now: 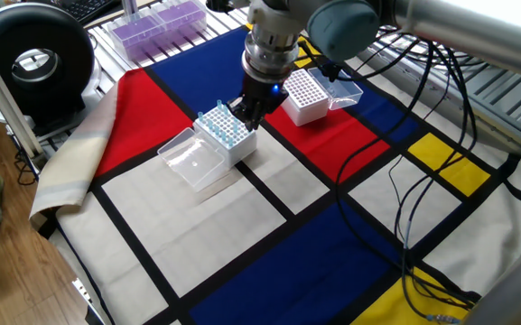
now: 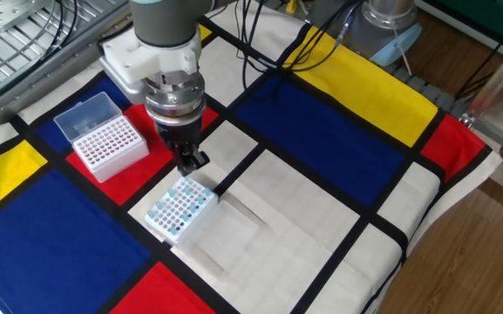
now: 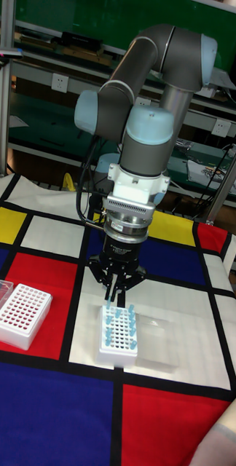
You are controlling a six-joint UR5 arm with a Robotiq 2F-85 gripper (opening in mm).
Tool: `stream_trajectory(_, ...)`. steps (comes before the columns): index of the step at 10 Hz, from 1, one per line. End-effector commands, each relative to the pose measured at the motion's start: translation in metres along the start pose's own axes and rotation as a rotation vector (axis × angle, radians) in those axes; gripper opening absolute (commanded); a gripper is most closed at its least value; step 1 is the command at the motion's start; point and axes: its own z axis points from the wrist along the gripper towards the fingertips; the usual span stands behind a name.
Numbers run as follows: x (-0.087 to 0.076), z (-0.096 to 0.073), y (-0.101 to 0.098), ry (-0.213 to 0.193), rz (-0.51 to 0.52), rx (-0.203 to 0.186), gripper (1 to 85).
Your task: Transfer all medium pipette tips from one holder to another
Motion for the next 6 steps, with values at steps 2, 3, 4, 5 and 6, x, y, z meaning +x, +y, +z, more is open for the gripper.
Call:
stream_trajectory(2,-0.002,-0.029,0.007,0.024,0.016,-0.014,1.0)
stream_trajectory(3,-0.003,-0.035,0.007,0.025,0.012,-0.018,1.0)
stream_trajectory(4,-0.003,-0.044,0.009,0.031,0.012,-0.025,1.0)
stream_trajectory(5,-0.003,-0.051,0.01,0.039,0.012,-0.022,1.0)
stream_trajectory(6,-0.003,-0.056,0.011,0.041,0.01,-0.012,1.0)
